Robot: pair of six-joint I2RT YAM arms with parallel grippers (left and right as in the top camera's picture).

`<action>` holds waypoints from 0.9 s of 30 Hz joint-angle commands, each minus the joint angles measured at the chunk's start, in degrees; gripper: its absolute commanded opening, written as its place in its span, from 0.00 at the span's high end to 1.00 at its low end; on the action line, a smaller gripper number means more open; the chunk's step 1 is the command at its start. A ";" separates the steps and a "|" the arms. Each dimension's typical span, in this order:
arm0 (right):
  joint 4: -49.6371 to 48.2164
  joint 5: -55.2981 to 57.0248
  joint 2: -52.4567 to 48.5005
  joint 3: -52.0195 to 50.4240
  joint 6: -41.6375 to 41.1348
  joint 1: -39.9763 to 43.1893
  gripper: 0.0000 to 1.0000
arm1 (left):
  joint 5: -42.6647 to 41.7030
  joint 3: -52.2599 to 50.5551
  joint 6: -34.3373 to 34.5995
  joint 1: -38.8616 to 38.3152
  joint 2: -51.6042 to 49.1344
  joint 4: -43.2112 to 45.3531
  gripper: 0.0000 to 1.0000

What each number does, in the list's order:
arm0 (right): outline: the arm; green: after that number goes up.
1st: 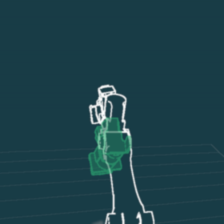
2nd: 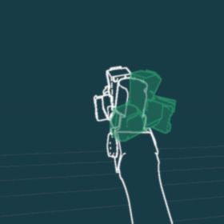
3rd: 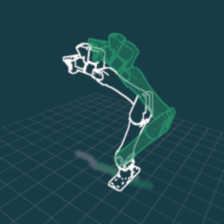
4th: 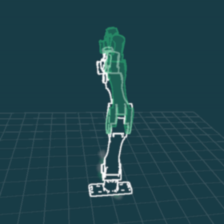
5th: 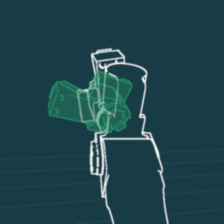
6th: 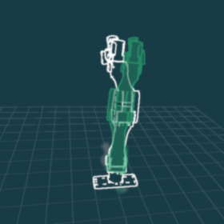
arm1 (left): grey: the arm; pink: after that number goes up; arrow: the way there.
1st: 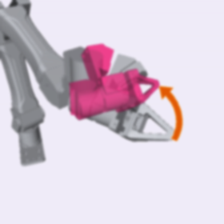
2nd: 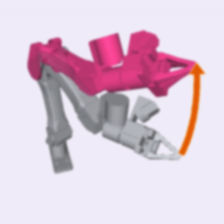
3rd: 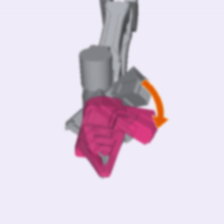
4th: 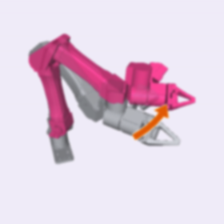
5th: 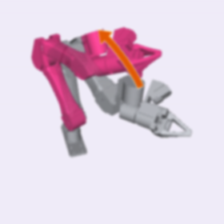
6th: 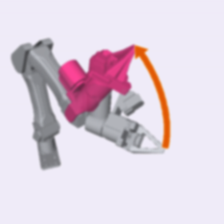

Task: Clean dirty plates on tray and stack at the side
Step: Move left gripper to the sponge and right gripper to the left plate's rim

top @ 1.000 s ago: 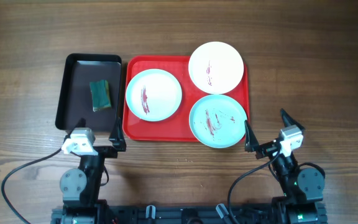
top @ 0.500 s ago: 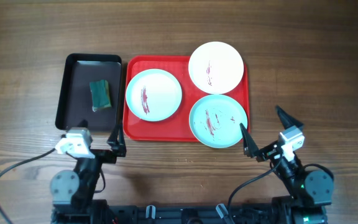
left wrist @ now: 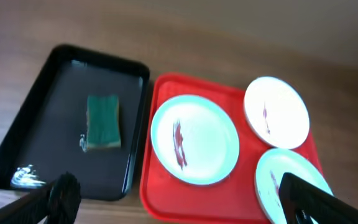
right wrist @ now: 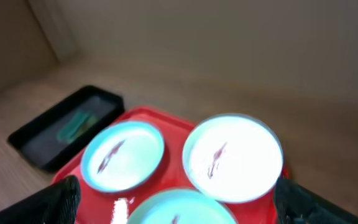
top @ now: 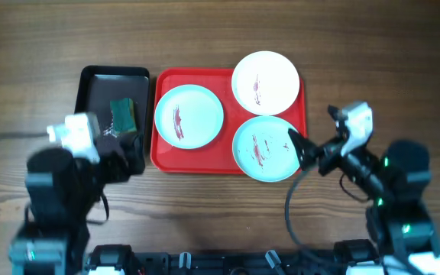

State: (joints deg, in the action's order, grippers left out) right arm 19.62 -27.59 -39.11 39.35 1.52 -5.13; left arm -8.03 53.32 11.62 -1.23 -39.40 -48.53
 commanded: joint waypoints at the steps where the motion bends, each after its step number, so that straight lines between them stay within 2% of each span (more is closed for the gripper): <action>1: 10.12 -2.58 -10.62 12.96 -0.20 -0.07 0.00 | 1.33 12.66 -0.92 -0.31 -13.09 -9.92 0.00; 5: 26.12 -2.82 -21.86 26.47 0.04 -0.07 0.00 | 3.41 23.87 -0.94 -0.31 -25.44 -22.16 0.00; 8: 30.08 -2.29 -27.41 31.67 -0.26 -0.07 0.00 | 3.34 29.40 -0.92 -0.31 -32.79 -26.91 0.00; 15: 24.52 -7.85 -34.62 32.00 -6.21 -0.11 0.00 | 3.39 30.16 -0.90 -0.26 -41.92 -26.86 0.00; 18: 21.22 -9.51 -37.51 32.00 -6.21 -1.07 0.01 | 3.45 30.16 -0.92 -0.26 -44.17 -26.38 0.00; 19: 20.39 -8.81 -38.40 32.00 -6.47 -1.77 0.04 | 3.69 30.16 -0.92 -0.26 -44.78 -25.81 0.00; 21: 18.38 -4.26 -40.85 32.00 -10.43 -4.44 0.07 | 6.08 30.16 -0.55 -0.07 -45.46 -24.94 0.00; 25: 14.25 0.92 -45.79 32.00 -16.06 -9.90 0.13 | 15.52 30.18 7.50 2.23 -45.46 -22.73 0.01; 27: 12.35 2.73 -48.39 32.00 -18.95 -12.15 0.17 | 17.16 30.16 8.70 3.45 -45.46 -21.53 0.00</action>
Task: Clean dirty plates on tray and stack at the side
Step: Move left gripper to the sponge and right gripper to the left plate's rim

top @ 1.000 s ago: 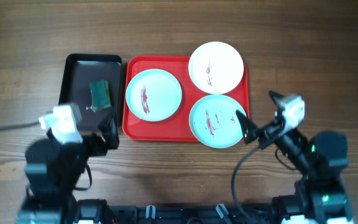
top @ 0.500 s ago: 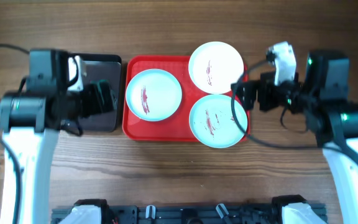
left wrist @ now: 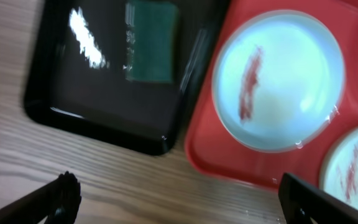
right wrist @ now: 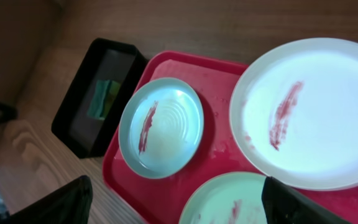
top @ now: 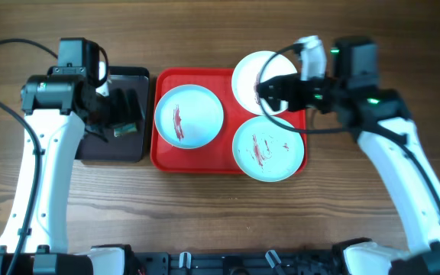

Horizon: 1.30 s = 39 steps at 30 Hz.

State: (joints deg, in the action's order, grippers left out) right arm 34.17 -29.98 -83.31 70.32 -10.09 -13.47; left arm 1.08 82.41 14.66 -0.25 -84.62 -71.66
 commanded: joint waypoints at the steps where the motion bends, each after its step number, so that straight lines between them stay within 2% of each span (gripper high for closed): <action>1: -3.32 6.08 -5.86 1.03 -8.96 -5.07 0.21 | 8.00 1.07 5.57 3.32 -0.26 2.60 0.01; 3: -4.94 8.04 -8.76 1.03 -12.04 -7.04 0.28 | 8.00 1.07 5.53 4.26 -0.26 3.58 0.00; 6: -8.20 10.86 -13.66 1.03 -14.36 -9.94 0.48 | 8.02 1.07 5.49 5.14 -0.52 5.03 0.00; 11: -14.67 14.19 -21.57 1.03 -15.67 -14.14 0.57 | 8.00 1.07 5.09 5.31 -1.86 5.70 0.00; 17: -17.68 15.63 -29.38 1.03 -17.33 -17.75 0.59 | 8.02 1.07 5.07 5.31 -5.29 6.12 0.00; 22: -19.21 17.84 -31.85 1.03 -18.43 -18.93 0.59 | 8.02 1.07 3.69 5.31 -7.26 6.40 0.00; 31: -21.33 19.19 -31.56 1.66 -16.02 -18.93 0.60 | 7.98 1.07 3.65 5.31 -8.02 6.62 0.00; 39: -13.97 20.55 -25.51 6.51 -13.88 -18.12 0.54 | 7.56 1.07 3.65 5.29 -8.02 6.56 0.00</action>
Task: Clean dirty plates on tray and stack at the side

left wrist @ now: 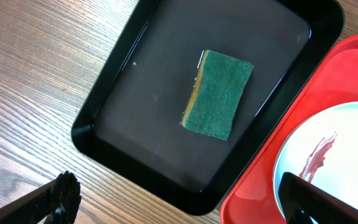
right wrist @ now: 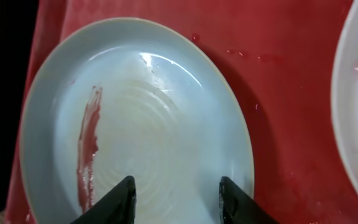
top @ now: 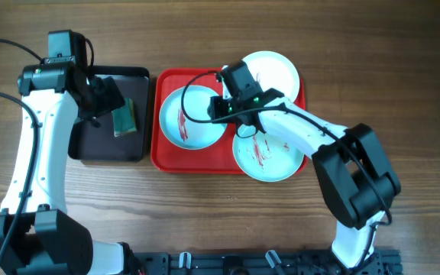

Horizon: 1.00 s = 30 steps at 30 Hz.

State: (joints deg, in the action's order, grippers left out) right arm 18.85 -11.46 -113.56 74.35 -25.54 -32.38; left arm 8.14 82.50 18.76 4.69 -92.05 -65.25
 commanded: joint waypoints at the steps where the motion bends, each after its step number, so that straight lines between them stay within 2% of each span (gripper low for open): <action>1: 1.79 2.32 5.05 2.49 1.68 0.98 0.53 | 0.28 0.98 -0.44 0.35 -0.59 0.15 0.00; 6: 3.98 6.80 3.21 2.03 3.06 1.05 0.52 | 0.28 0.98 -0.31 0.35 -0.59 0.17 0.00; 12: 3.78 6.73 -1.66 2.03 2.97 1.05 0.54 | 0.28 0.98 -0.31 0.35 -0.59 0.15 0.00; 20: 2.75 6.29 -3.26 2.03 2.86 1.05 0.62 | 0.17 0.98 -0.28 0.35 -0.61 0.13 0.00; 22: 2.43 6.29 -3.69 2.03 2.86 1.05 0.65 | -1.07 0.92 -0.31 0.35 -0.61 0.11 0.00; 27: 1.55 3.69 -5.42 2.03 1.29 1.05 0.83 | -4.68 -1.11 -0.33 0.35 -0.66 0.96 0.00; 30: 2.69 3.78 -5.55 2.03 -3.32 1.05 0.86 | -6.23 -2.32 -0.55 0.35 -0.76 1.60 0.00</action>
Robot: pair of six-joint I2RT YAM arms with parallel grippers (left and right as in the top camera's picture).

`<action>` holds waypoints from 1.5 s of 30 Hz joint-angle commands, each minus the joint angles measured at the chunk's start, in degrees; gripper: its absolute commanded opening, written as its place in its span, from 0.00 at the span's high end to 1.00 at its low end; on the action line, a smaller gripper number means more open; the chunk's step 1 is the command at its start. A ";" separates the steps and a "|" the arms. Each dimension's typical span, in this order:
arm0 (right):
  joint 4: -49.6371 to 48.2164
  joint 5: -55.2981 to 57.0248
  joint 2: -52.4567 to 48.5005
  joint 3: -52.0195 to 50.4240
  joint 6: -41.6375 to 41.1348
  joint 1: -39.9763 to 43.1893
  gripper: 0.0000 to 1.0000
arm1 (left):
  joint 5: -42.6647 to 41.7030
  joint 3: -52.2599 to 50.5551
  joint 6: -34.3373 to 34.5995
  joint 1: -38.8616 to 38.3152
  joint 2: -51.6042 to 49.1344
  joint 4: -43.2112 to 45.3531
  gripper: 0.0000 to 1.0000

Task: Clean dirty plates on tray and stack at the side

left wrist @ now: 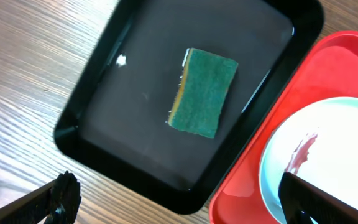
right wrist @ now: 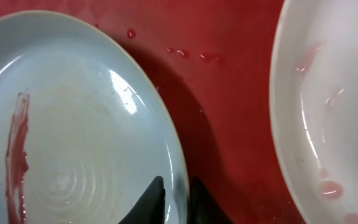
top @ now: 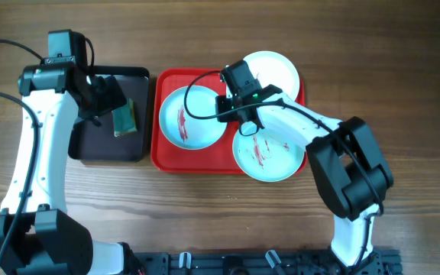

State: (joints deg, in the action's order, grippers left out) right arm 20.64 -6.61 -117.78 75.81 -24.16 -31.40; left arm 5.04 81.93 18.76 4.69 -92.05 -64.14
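Observation:
Three smeared plates lie on the red tray [top: 163,156]: a light-blue plate [top: 192,116] at left, a white plate [top: 270,76] at the back right and another light-blue plate [top: 270,149] at the front right. My right gripper [right wrist: 178,186] is shut on the right rim of the left light-blue plate [right wrist: 73,137], one finger inside and one outside. A green sponge [left wrist: 202,92] lies in the black tray [left wrist: 104,124]. My left gripper [left wrist: 179,202] hangs open above that tray, holding nothing.
The black tray [top: 90,149] sits directly left of the red tray on the wooden table. The white plate [right wrist: 334,112] is close to the right of my right gripper's fingers. Cables trail from both arms.
My right gripper's fingers were spread wide over the left light-blue plate; now they are drawn together on its right rim. The left gripper has barely shifted above the sponge and stays open.
Both arms first sat low near the table's front edge, grippers open. Then the left was over the black tray and the right over the white plate. Later the right hung open over the left light-blue plate, and now it is shut on that rim.

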 commanded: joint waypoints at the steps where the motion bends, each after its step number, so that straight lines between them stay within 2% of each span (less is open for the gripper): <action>1: 1.25 -1.07 -1.44 0.57 -5.55 0.07 0.86 | -3.56 -1.99 -0.52 0.35 -0.85 0.59 0.00; 4: 1.77 -1.11 -2.05 0.57 -6.51 0.07 0.88 | -6.10 -3.10 -0.52 0.35 -1.44 1.42 0.00; 6: 1.75 -1.14 -2.32 0.57 -6.51 0.07 0.96 | -7.15 -4.92 -0.50 0.35 -2.38 3.50 0.02; 12: 1.70 -1.14 -2.32 0.57 -6.93 0.07 0.96 | -7.08 -7.91 -0.48 0.35 -7.08 9.44 0.12; 18: 1.92 -1.11 -2.32 0.57 -6.86 0.07 0.96 | -6.95 -8.57 -0.76 0.37 -13.55 15.87 0.13; 20: 1.95 -1.11 -2.32 0.57 -6.69 0.07 0.96 | -7.43 -8.57 -2.80 0.35 -14.49 17.40 0.14; 24: 1.95 -1.14 -2.32 0.57 -6.43 0.07 0.96 | -7.58 -8.57 -7.80 0.37 -15.58 19.30 0.30; 26: 1.92 -1.14 -2.32 0.57 -6.47 0.07 0.95 | -7.58 -8.57 -9.62 0.35 -16.44 20.09 0.34; 33: 1.92 -1.14 -2.32 0.57 -6.45 0.07 0.96 | -7.61 -8.59 -10.03 0.35 -20.98 23.17 0.39; 37: 1.92 -1.14 -2.32 0.57 -6.45 0.07 0.96 | -7.56 -8.59 -10.05 0.37 -23.08 23.15 0.46; 43: 1.88 -1.14 -2.32 0.57 -6.47 0.07 0.96 | -7.56 -8.59 -10.03 0.37 -23.15 23.26 0.71; 45: 1.88 -1.14 -2.32 0.57 -6.45 0.07 0.96 | -7.56 -8.57 -10.03 0.37 -23.12 23.26 0.71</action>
State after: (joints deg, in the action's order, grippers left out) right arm 22.22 -7.49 -118.13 75.81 -30.22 -31.40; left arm -1.58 73.82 9.13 4.73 -113.73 -40.97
